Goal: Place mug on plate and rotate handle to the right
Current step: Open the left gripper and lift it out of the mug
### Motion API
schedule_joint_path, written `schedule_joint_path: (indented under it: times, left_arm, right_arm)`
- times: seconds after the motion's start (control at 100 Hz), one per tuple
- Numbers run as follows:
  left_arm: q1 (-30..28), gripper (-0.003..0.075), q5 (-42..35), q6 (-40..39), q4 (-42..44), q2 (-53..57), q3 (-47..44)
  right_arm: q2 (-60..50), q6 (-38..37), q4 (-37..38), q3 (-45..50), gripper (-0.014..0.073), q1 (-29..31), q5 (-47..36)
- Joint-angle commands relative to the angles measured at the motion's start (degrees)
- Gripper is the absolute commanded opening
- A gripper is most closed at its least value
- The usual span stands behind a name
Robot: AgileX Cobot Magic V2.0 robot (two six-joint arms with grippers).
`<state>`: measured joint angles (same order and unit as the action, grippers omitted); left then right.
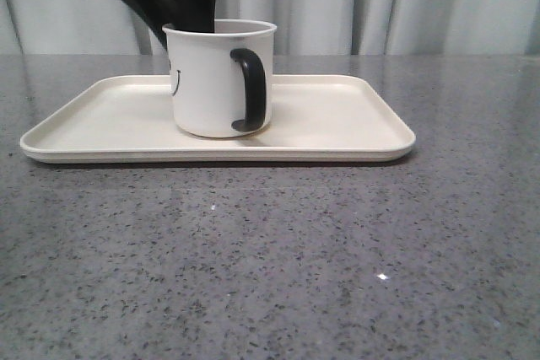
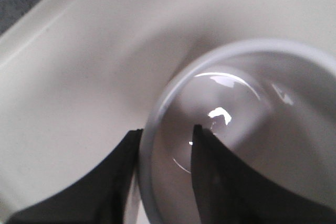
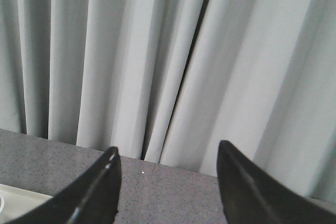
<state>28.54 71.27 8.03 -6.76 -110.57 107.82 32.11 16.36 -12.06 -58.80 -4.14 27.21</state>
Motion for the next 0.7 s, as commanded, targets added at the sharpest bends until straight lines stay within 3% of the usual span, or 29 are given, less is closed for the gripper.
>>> schedule_joint_path:
  times: [0.0, 0.25, 0.69]
  left_arm:
    - [0.4, 0.0233, 1.1, 0.1, -0.8, 3.2, 4.7]
    - [0.4, 0.0233, 1.1, -0.9, -0.8, 4.2, 10.9]
    - [0.4, 0.0232, 1.1, -2.3, 6.1, 14.4, 11.6]
  right_arm:
    - [0.8, 0.3, 0.2, -1.2, 0.0423, 0.0, -4.1]
    - [0.8, 0.3, 0.2, -1.2, 0.0423, 0.0, -4.0]
    - [0.8, 0.3, 0.2, -1.2, 0.0423, 0.0, -4.0]
